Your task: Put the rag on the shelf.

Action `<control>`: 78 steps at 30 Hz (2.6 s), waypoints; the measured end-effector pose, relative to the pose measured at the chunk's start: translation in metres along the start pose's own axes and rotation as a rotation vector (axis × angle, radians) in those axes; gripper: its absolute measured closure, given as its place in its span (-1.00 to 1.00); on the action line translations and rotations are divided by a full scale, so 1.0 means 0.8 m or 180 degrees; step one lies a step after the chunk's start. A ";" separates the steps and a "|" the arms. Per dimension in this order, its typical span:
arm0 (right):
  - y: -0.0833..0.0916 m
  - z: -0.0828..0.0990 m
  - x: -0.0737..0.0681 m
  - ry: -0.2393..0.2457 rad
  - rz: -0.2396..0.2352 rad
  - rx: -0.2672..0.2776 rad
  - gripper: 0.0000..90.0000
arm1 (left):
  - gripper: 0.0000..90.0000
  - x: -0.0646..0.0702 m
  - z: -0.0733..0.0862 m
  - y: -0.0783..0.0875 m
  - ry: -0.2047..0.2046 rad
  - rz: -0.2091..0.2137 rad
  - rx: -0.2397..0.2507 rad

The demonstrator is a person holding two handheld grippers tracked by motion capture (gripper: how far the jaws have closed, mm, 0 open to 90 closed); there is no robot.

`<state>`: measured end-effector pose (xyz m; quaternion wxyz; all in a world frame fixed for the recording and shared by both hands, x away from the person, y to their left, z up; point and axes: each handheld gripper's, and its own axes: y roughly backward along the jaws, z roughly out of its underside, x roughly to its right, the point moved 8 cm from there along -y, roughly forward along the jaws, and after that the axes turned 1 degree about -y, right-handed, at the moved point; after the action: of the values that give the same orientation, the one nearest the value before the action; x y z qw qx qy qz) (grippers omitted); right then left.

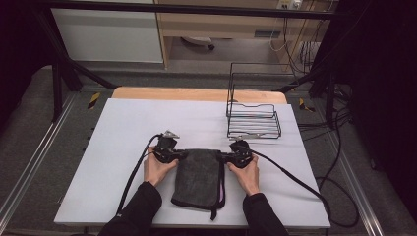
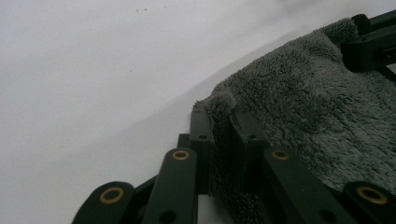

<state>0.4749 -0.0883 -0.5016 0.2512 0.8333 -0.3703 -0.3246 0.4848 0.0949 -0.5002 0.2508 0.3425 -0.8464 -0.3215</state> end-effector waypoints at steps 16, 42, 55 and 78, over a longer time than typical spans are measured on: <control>0.033 -0.013 -0.021 0.0157 -0.0124 0.0338 0.78 | 0.79 0.012 -0.011 0.041 -0.0026 0.0113 0.0376; 0.089 -0.022 -0.060 0.0501 -0.0305 0.0809 0.79 | 0.80 0.053 -0.021 0.107 -0.0270 0.0011 0.0914; 0.128 -0.039 -0.079 0.0716 -0.0324 0.1183 0.79 | 0.80 0.070 -0.034 0.141 -0.0343 0.0038 0.1225; 0.188 -0.067 -0.100 0.0899 -0.0279 0.1707 0.80 | 0.80 0.098 -0.071 0.179 -0.0506 0.0012 0.1724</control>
<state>0.4047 -0.1062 -0.3385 0.0570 0.9220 -0.3679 -0.1067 0.4115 0.0958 -0.3439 0.0835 0.3692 -0.9191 -0.1090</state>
